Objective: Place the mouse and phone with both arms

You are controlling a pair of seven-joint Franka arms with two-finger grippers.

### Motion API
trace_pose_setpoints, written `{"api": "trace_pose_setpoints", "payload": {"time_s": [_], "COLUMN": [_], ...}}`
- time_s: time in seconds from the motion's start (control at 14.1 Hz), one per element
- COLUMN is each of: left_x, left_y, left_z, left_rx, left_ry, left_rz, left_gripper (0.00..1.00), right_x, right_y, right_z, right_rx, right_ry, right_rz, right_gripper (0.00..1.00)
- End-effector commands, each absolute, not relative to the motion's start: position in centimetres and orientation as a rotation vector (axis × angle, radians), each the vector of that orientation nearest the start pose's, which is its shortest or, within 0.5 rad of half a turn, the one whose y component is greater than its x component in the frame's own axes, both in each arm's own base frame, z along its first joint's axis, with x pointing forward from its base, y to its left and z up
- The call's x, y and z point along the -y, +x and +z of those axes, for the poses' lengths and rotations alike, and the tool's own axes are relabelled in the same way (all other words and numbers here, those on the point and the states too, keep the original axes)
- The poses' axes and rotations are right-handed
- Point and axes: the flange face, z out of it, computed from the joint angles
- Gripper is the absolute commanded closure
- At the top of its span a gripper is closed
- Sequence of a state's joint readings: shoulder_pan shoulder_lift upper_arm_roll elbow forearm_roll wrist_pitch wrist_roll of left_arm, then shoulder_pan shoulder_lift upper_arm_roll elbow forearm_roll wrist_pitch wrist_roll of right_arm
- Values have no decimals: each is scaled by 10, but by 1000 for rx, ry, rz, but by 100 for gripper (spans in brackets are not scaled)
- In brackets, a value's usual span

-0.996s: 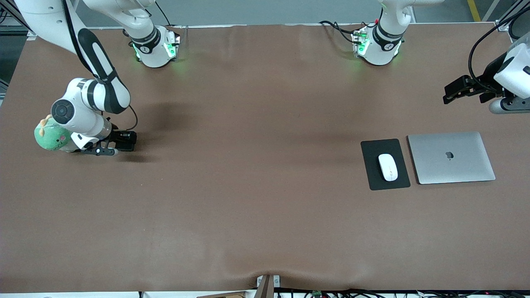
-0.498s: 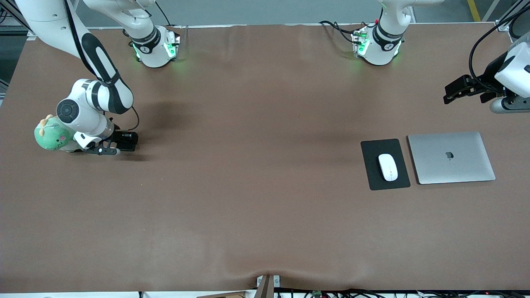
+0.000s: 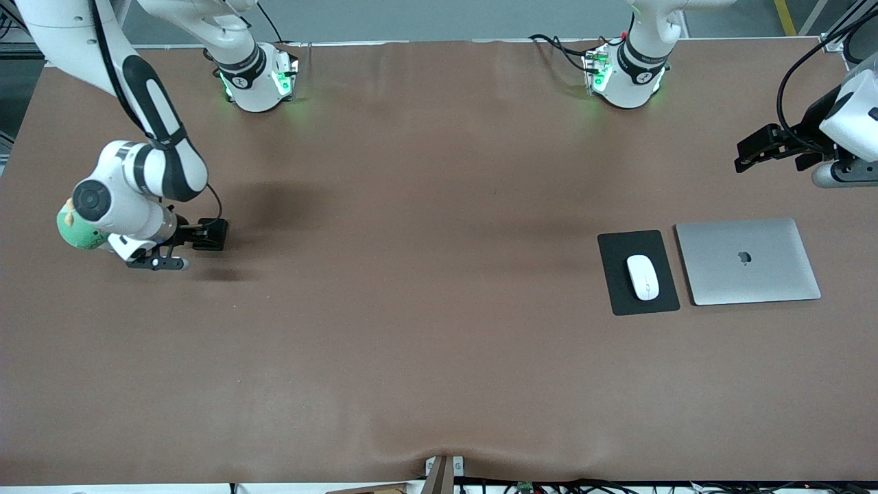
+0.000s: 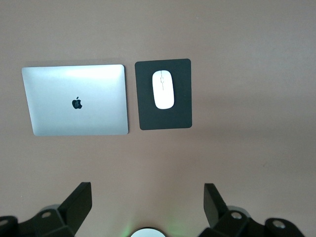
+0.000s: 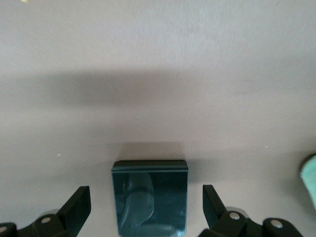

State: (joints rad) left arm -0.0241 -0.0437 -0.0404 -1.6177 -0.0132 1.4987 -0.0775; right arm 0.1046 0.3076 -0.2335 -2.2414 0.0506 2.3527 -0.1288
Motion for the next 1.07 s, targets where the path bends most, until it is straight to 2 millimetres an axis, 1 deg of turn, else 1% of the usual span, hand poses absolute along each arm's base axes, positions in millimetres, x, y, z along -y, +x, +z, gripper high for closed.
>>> {"api": "trace_pose_setpoints", "payload": {"time_s": [0.0,0.07,0.21,0.43,0.5,0.57,0.71,0.78,0.92,1.0], "left_x": [36,36,35,36,37,37,37,35,33,32], "left_y": [537,537,537,537,537,537,537,537,538,538], "left_z": [627,627,627,628,628,632,634,634,635,635], "left_rx": [-4,-2,5,10,10,12,17,7,1,6], "left_ry": [-3163,-3165,-3168,-3168,-3168,-3171,-3174,-3173,-3161,-3161], "left_rz": [95,95,90,86,86,72,67,66,60,60], "left_gripper": [0,0,0,0,0,0,0,0,0,0], "right_x": [82,84,86,81,80,80,70,59,49,38], "right_y": [551,558,565,572,575,574,569,566,565,568], "right_z": [266,279,307,370,394,419,464,479,521,548], "right_rx": [-52,-60,-55,-37,-34,-30,-1,26,54,94], "right_ry": [-3127,-3125,-3127,-3115,-3114,-3112,-3104,-3094,-3089,-3089], "right_rz": [377,384,341,305,281,242,201,214,176,172], "right_gripper": [0,0,0,0,0,0,0,0,0,0]}}
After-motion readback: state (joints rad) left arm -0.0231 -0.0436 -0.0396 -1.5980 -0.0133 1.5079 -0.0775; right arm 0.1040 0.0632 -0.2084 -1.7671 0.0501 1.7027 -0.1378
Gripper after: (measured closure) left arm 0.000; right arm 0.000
